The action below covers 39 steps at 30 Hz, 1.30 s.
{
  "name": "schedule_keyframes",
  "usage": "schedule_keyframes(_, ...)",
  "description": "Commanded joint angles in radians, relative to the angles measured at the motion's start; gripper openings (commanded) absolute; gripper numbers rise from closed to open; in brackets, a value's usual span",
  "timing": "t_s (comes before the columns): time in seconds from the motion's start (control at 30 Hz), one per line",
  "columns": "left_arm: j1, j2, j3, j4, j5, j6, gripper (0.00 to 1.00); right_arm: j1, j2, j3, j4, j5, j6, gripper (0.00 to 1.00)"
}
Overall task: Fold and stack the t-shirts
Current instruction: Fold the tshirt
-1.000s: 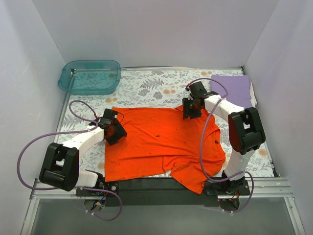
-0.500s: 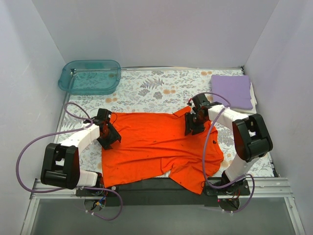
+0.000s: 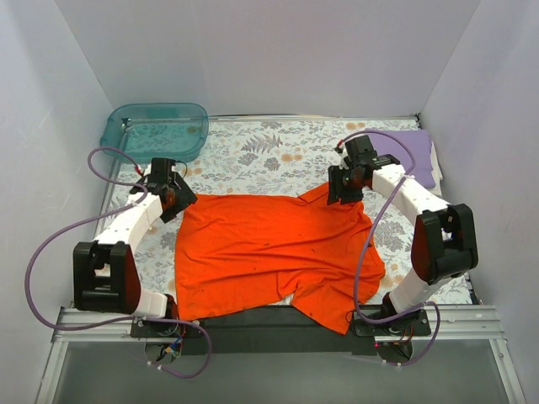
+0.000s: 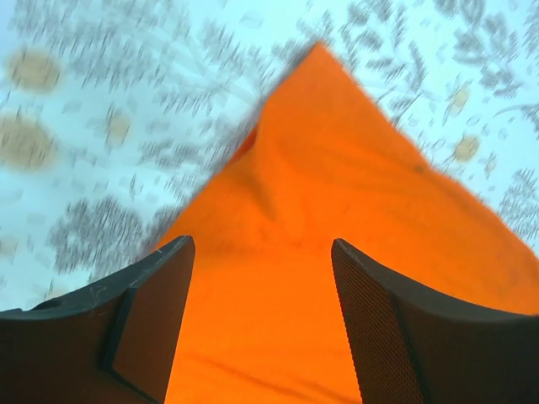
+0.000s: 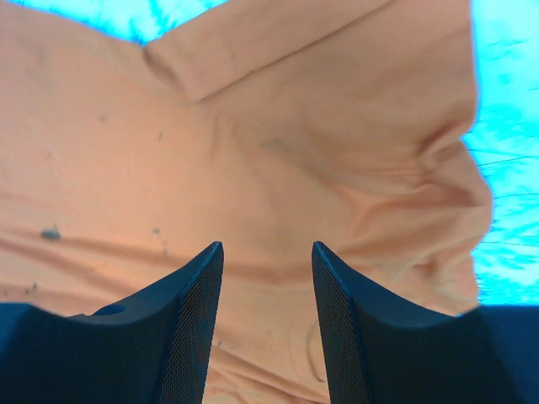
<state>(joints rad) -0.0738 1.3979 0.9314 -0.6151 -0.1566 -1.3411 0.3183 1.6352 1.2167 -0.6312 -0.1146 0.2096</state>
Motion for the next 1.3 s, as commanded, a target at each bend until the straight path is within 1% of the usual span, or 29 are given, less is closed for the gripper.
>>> schedule_keyframes(0.0, 0.002, 0.07, 0.037, 0.168, -0.047, 0.106, 0.62, -0.034, -0.012, 0.03, -0.016, 0.013, -0.018, 0.46)
schedule_keyframes(0.03, 0.002, 0.096, 0.04, 0.228, -0.058, 0.135, 0.62, -0.036, -0.011, 0.032, -0.012, 0.01, -0.019, 0.46)
schedule_keyframes(0.13, 0.002, 0.131, 0.056, 0.305, -0.069, 0.183, 0.62, -0.038, -0.009, 0.023, -0.002, 0.0, -0.021, 0.46)
schedule_keyframes(0.2, 0.002, 0.168, 0.075, 0.343, -0.069, 0.209, 0.59, -0.041, -0.009, 0.015, 0.008, -0.002, -0.021, 0.46)
schedule_keyframes(0.27, 0.002, 0.194, 0.09, 0.368, -0.058, 0.229, 0.56, -0.041, -0.009, 0.004, 0.021, -0.005, -0.019, 0.46)
schedule_keyframes(0.3, 0.002, 0.225, 0.098, 0.376, -0.057, 0.233, 0.53, -0.041, -0.008, 0.001, 0.024, -0.007, -0.019, 0.45)
schedule_keyframes(0.37, 0.002, 0.256, 0.115, 0.387, -0.052, 0.24, 0.51, -0.042, -0.008, -0.008, 0.028, -0.007, -0.018, 0.46)
schedule_keyframes(0.4, 0.002, 0.283, 0.133, 0.388, -0.049, 0.247, 0.47, -0.045, -0.006, -0.011, 0.03, -0.007, -0.018, 0.46)
schedule_keyframes(0.5, 0.002, 0.329, 0.162, 0.387, -0.041, 0.257, 0.46, -0.05, -0.009, -0.022, 0.034, 0.0, -0.016, 0.46)
schedule_keyframes(0.77, 0.002, 0.369, 0.158, 0.397, -0.054, 0.27, 0.49, -0.07, -0.017, -0.045, 0.05, 0.013, -0.013, 0.45)
schedule_keyframes(0.97, 0.002, 0.404, 0.161, 0.397, -0.015, 0.249, 0.49, -0.076, -0.008, -0.045, 0.056, 0.021, -0.013, 0.45)
schedule_keyframes(1.1, 0.002, 0.432, 0.152, 0.397, -0.014, 0.244, 0.49, -0.078, 0.003, -0.036, 0.062, 0.026, -0.013, 0.45)
schedule_keyframes(1.17, 0.002, 0.443, 0.155, 0.397, -0.011, 0.243, 0.46, -0.079, 0.008, -0.031, 0.064, 0.026, -0.013, 0.45)
schedule_keyframes(1.2, 0.002, 0.45, 0.153, 0.396, -0.009, 0.244, 0.38, -0.081, 0.014, -0.026, 0.067, 0.027, -0.012, 0.45)
schedule_keyframes(1.27, 0.002, 0.452, 0.155, 0.384, -0.006, 0.243, 0.32, -0.084, 0.018, -0.022, 0.07, 0.029, -0.006, 0.45)
